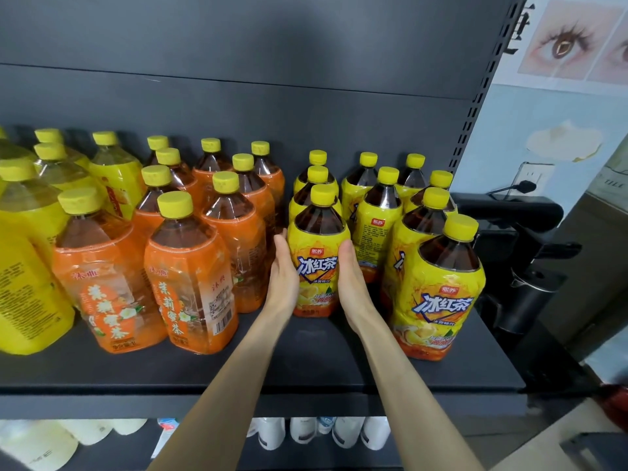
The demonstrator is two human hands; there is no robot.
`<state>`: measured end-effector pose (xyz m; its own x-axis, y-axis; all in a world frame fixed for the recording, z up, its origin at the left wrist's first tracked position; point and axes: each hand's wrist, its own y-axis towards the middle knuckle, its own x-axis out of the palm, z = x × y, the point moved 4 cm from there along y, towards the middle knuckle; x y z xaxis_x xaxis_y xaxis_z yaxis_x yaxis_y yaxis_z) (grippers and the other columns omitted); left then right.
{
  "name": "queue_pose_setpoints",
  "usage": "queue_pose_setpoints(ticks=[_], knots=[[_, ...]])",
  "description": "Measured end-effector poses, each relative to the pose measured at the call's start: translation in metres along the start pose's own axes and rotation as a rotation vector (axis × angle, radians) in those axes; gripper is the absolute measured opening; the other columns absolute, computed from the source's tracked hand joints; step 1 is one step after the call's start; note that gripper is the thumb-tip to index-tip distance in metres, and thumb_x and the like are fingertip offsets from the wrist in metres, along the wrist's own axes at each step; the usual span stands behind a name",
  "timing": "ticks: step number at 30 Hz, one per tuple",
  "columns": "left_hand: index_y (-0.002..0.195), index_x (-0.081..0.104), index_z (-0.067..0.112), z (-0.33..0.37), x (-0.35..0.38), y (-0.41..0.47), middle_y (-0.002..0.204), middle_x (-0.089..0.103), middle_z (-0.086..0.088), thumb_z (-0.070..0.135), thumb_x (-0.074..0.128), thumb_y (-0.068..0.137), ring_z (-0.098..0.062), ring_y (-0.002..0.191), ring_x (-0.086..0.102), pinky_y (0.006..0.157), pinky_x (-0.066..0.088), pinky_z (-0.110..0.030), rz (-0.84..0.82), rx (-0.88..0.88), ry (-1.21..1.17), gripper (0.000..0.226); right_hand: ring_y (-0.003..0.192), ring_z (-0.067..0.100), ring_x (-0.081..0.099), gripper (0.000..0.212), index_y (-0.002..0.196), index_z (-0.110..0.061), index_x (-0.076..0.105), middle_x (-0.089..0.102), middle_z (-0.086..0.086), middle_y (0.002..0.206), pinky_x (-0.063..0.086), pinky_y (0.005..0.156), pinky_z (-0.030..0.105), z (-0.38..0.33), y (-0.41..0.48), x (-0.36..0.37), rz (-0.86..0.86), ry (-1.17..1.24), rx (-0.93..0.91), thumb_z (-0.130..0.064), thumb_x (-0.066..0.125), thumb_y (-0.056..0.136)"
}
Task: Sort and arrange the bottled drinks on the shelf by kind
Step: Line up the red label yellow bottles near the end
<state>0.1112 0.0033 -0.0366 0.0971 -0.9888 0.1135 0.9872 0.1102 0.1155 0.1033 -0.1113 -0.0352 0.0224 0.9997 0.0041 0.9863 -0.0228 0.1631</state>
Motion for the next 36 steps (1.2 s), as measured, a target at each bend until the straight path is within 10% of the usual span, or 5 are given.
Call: queue_pose_setpoints(ticks=[3,8,17,36], knots=[[0.138,0.047,0.023,-0.001,0.000,0.005,0.100,0.061,0.021,0.070,0.018,0.080,0.019,0.082,0.059,0.062,0.044,0.000,0.018,-0.006,0.011,0.080,0.121,-0.002,0.049,0.084,0.150,-0.028,0.027,0.047,-0.007,0.142,0.047,0.090,0.012,0.002,0.007,-0.001,0.004,-0.018,-0.012,-0.074,0.028,0.079],[0.144,0.039,0.020,-0.003,0.001,0.016,0.137,0.054,-0.005,0.076,0.015,0.074,-0.014,0.123,0.052,0.106,0.042,-0.034,0.003,-0.060,0.019,0.092,0.097,-0.024,0.054,0.076,0.145,-0.028,0.031,0.050,-0.024,0.120,0.045,0.072,0.002,-0.001,0.014,0.001,0.007,0.004,-0.050,-0.068,0.030,0.081],[0.146,0.035,0.020,-0.004,0.001,0.023,0.145,0.046,-0.007,0.074,0.013,0.077,-0.019,0.132,0.043,0.113,0.034,-0.042,0.028,-0.021,0.050,0.090,0.096,-0.023,0.054,0.056,0.130,-0.037,0.038,0.053,-0.024,0.117,0.045,0.072,0.001,0.000,0.018,0.001,0.029,0.004,-0.051,-0.066,0.030,0.083],[0.135,0.049,0.012,0.033,-0.017,-0.031,0.131,0.057,-0.007,0.022,0.046,0.100,-0.015,0.121,0.054,0.101,0.047,-0.036,0.089,0.228,0.208,0.036,0.115,0.009,0.057,0.045,0.133,-0.015,0.053,0.063,-0.005,0.123,0.048,0.100,0.033,-0.032,-0.033,-0.012,0.298,-0.264,-0.133,-0.040,0.053,0.096]])
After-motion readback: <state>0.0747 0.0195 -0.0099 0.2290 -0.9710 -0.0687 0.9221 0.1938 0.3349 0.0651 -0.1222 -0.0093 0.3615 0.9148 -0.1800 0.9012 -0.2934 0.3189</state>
